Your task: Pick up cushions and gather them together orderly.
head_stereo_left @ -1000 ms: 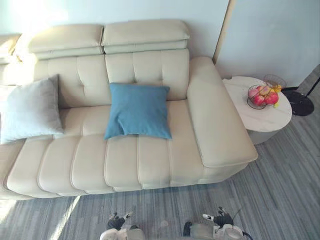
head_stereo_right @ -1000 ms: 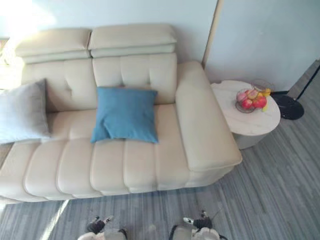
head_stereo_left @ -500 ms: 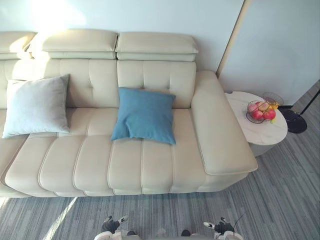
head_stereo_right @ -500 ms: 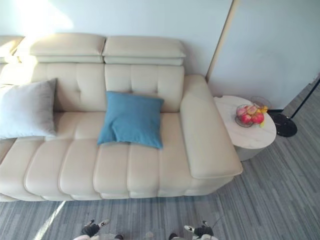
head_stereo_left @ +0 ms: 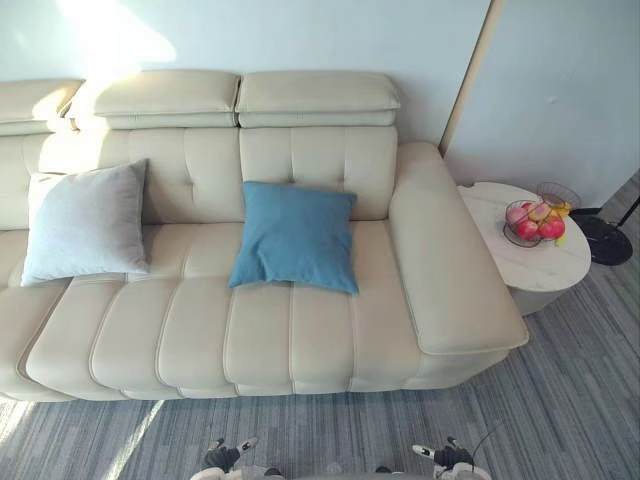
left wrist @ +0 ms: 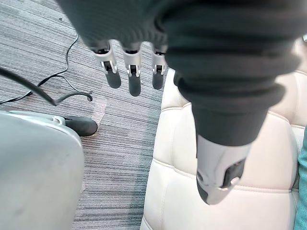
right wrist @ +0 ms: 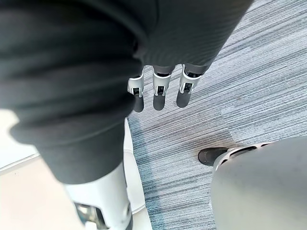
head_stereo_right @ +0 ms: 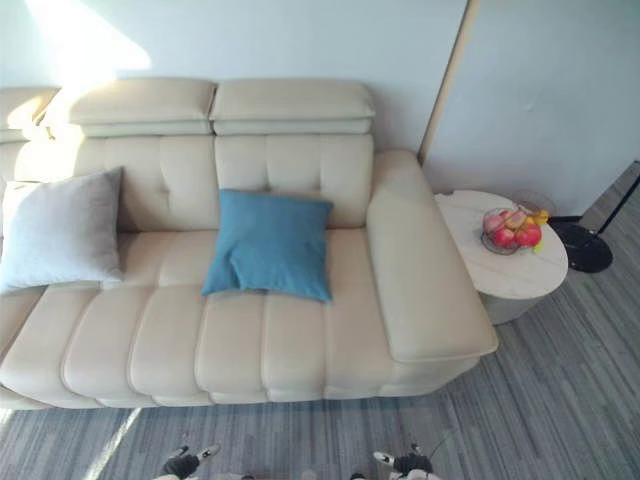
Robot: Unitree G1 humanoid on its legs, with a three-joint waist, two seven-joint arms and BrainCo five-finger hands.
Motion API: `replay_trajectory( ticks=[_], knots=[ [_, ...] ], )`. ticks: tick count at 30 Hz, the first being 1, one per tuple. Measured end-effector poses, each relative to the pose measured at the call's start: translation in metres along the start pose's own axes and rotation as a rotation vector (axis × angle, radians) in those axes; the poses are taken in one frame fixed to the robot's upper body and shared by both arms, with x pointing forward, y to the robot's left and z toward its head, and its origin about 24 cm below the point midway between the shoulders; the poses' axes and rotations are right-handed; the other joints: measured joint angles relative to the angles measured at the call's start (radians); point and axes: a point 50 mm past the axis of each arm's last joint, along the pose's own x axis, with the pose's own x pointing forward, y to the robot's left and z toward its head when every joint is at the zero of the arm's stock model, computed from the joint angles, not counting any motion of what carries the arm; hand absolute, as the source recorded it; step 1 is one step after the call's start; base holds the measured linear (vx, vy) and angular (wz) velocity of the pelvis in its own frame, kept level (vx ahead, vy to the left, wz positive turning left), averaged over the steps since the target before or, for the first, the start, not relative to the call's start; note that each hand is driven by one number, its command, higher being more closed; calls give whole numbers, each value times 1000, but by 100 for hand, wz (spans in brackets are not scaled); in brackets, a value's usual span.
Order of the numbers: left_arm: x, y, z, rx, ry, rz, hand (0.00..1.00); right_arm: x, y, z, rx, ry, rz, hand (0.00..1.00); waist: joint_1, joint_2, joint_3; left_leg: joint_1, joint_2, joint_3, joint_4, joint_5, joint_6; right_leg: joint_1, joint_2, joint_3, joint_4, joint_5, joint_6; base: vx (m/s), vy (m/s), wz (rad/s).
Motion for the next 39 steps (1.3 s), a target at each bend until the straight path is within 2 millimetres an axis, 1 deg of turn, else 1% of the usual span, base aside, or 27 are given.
replay_trajectory(
  ticks=[4,5,13,17,21,22,23,24,25,26,27,28,29,30,32,33,34,35,36,37,38,39],
  knots=[
    [0,3,0,19,3,4,0,0,0,-1,-1,5,1,0,-2,-6,-2,1,-3,0,-1,0,0,1,-1,4,-1,0,0,0,0,0],
    [-1,9,-6,58,25,10,0,-1,-12,-12,-16,46,-26,0,-11,-13,-13,21,-11,7,-16,0,1,20,-6,7,-22,5,6,0,0,0],
    [-1,9,-7,59,26,10,0,-1,-12,-13,-18,53,-27,0,-11,-10,-11,21,-11,7,-16,0,1,19,-7,7,-21,5,6,0,0,0],
    [-1,8,-6,78,25,9,0,-1,-13,-13,-49,58,-37,0,-11,-9,-9,28,-11,14,-16,0,1,22,-8,8,-16,5,6,0,0,-1],
    [0,8,-5,89,21,13,0,-1,-14,-13,-50,58,-56,0,-14,-8,9,38,-10,19,-12,0,1,32,-8,9,-15,6,6,0,0,-1],
    [0,8,-3,95,15,12,0,-1,-14,-13,-49,56,-60,0,-14,-8,24,34,-8,26,6,-6,4,32,-9,13,-10,5,6,-29,6,-16],
    [1,7,-1,97,12,11,0,-1,-15,-11,-49,48,-65,0,-9,-7,45,27,-1,44,49,-31,3,31,-7,31,-1,5,6,-44,8,-24],
    [1,6,-2,99,13,9,0,0,-15,-10,-49,46,-66,0,-7,-4,51,22,1,47,69,-42,2,30,-5,37,3,5,6,-79,12,-42],
    [1,6,-2,92,20,11,0,-1,-16,-9,-47,39,-71,0,-7,1,55,-5,12,56,139,-80,-1,13,2,64,10,5,6,-79,17,-49],
    [0,5,-3,85,28,11,0,-1,-17,-7,-47,31,-74,0,-3,4,57,-19,20,62,177,-101,-3,-4,8,88,21,5,6,-93,23,-83],
    [1,4,-2,80,24,10,0,-1,-16,-4,-46,17,-75,0,1,5,56,-51,23,48,232,-122,5,-46,15,132,41,6,5,-58,19,-77],
    [1,4,-1,79,22,10,0,0,-16,-3,-47,15,-74,0,3,4,56,-58,20,33,241,-125,9,-59,16,147,48,7,6,-60,21,-95],
    [1,2,-1,76,21,8,0,0,-14,0,-54,7,-70,0,3,4,56,-63,17,14,244,-143,5,-90,24,186,58,18,11,-41,29,-85],
    [1,2,-1,68,21,9,0,0,-13,3,-57,-5,-68,0,2,6,56,-63,20,25,244,-158,0,-109,31,212,60,29,13,-68,71,-106],
    [1,6,0,39,22,25,0,0,-8,10,-48,-37,-58,0,2,-6,59,-53,22,109,246,-169,4,-152,40,281,69,55,18,-68,87,-133],
    [2,8,1,25,20,37,0,-1,1,15,-40,-60,-37,0,4,-20,61,-43,29,199,255,-181,5,-188,57,345,74,83,19,-69,73,-153],
    [2,9,1,23,18,39,0,-1,5,17,-44,-67,-28,0,5,-23,63,-39,34,227,259,-186,5,-195,63,361,74,95,18,-85,67,-208],
    [3,10,4,22,11,42,0,-1,16,24,-56,-81,3,0,6,-23,69,-35,60,327,276,-200,7,-235,80,349,66,134,-6,-93,9,-202],
    [4,10,9,24,-4,45,0,-2,25,29,-44,-95,25,0,8,-25,72,-33,73,416,279,-202,8,-272,63,228,82,116,-59,-136,-19,-221],
    [4,8,13,24,-17,39,0,-2,29,33,-38,-104,32,0,2,-22,73,-25,87,468,276,-201,7,-307,35,102,128,81,-96,-82,-36,-176],
    [5,3,20,32,-39,27,0,-2,30,33,-44,-103,36,0,4,-23,74,1,93,519,265,-199,2,-329,-3,-62,183,47,-97,-36,-19,-125],
    [5,2,20,40,-37,22,0,-2,30,33,-46,-102,37,0,7,-25,73,11,94,546,259,-196,-2,-328,-28,-150,204,31,-108,53,-71,-141]
  ],
)
